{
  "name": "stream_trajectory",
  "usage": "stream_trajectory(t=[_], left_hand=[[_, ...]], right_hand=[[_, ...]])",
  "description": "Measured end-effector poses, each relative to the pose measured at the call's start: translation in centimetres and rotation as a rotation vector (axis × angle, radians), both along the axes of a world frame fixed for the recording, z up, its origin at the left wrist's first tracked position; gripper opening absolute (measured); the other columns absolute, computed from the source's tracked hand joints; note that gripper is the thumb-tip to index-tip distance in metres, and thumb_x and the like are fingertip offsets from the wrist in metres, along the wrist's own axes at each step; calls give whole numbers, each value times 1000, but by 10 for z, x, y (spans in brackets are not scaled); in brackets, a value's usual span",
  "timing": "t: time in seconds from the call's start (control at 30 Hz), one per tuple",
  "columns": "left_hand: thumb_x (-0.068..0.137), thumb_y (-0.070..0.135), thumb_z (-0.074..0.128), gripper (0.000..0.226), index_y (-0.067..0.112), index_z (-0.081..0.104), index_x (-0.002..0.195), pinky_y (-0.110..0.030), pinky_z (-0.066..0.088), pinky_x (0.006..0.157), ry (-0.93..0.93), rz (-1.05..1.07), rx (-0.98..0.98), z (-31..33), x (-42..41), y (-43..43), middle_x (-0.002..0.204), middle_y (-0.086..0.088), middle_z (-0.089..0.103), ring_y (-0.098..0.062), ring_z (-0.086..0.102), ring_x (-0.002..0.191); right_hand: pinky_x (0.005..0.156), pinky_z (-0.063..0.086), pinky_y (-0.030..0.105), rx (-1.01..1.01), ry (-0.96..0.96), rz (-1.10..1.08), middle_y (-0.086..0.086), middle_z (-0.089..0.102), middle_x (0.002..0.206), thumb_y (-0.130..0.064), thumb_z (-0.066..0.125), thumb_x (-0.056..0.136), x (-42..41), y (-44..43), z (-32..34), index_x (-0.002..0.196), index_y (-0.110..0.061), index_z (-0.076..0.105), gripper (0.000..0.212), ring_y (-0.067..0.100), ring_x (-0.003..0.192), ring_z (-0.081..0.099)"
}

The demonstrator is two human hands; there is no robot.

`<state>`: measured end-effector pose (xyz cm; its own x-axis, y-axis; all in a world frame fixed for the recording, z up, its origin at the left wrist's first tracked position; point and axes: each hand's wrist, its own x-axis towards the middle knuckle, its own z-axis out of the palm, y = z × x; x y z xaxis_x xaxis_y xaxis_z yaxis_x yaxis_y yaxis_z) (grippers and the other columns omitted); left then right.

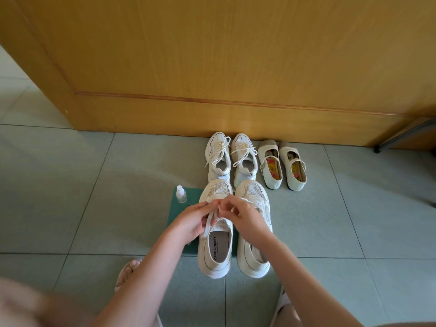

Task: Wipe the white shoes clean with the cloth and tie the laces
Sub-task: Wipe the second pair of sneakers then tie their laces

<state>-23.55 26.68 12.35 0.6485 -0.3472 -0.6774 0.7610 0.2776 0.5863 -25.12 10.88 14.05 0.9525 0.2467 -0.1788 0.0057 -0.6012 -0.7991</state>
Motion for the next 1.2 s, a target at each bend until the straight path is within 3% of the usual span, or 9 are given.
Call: stream_trajectory(t=[0.2,0.3,0.43,0.63,0.77,0.9,1.03,1.1,1.2], left_hand=[[80,12,71,23,8,71,103,-25,57,80,-103,5,217,-1,-2,1,102,-13,71,-18,69,85],[75,10,77,29,4,70,103,-24,57,76,-200,-15,338,-1,-5,0,98,-10,73,-17,70,84],[76,1,73,21,0,70,97,-12,51,61,-361,-34,403,4,-7,-1,83,-7,70,-5,67,64],[75,13,77,14,12,73,88,-18,54,69,-500,-77,559,2,-9,1,82,-1,73,-11,70,75],[77,20,76,8,20,75,85,-18,53,68,-721,-62,822,2,-13,-8,79,8,72,-4,67,73],[78,9,74,7,14,75,84,-27,53,68,-927,-56,1034,-7,-17,-13,82,3,71,-10,64,74],[76,7,75,11,15,75,83,-22,51,65,-916,-16,991,-9,-16,-14,79,4,71,-7,64,71],[76,5,74,13,17,74,81,-18,51,65,-893,-12,930,-7,-15,-13,80,8,70,-2,63,73],[75,3,74,17,19,74,82,-18,52,72,-890,-36,855,-6,-16,-14,85,9,70,-2,65,80]], right_hand=[[65,45,12,189,147,-201,-9,61,78,-17,61,90,-10,0,-10,87,-17,65,5,-1,69,55],[65,48,18,163,214,-280,-4,63,79,-18,59,91,-8,3,-16,93,-10,65,10,8,71,57],[49,35,8,83,206,-184,-10,53,64,-11,55,91,0,8,-12,88,-13,66,12,2,56,45],[50,37,6,111,285,-131,-10,54,67,-15,54,94,4,6,-12,88,-16,62,10,0,57,46],[50,34,7,54,299,-121,-10,54,67,-18,53,95,9,6,-12,77,-22,58,19,1,57,45],[50,35,7,65,284,-104,-12,54,64,-23,58,93,5,5,-13,71,-26,56,22,0,55,45],[56,40,10,170,289,-202,-4,60,72,-9,56,91,3,-2,-19,92,-11,66,10,5,62,52],[57,40,14,199,295,-251,-4,61,76,-8,53,93,3,-5,-20,110,-15,62,21,6,63,54],[55,38,12,191,254,-208,-13,60,69,-10,53,94,4,-5,-20,106,-18,67,20,0,57,50]])
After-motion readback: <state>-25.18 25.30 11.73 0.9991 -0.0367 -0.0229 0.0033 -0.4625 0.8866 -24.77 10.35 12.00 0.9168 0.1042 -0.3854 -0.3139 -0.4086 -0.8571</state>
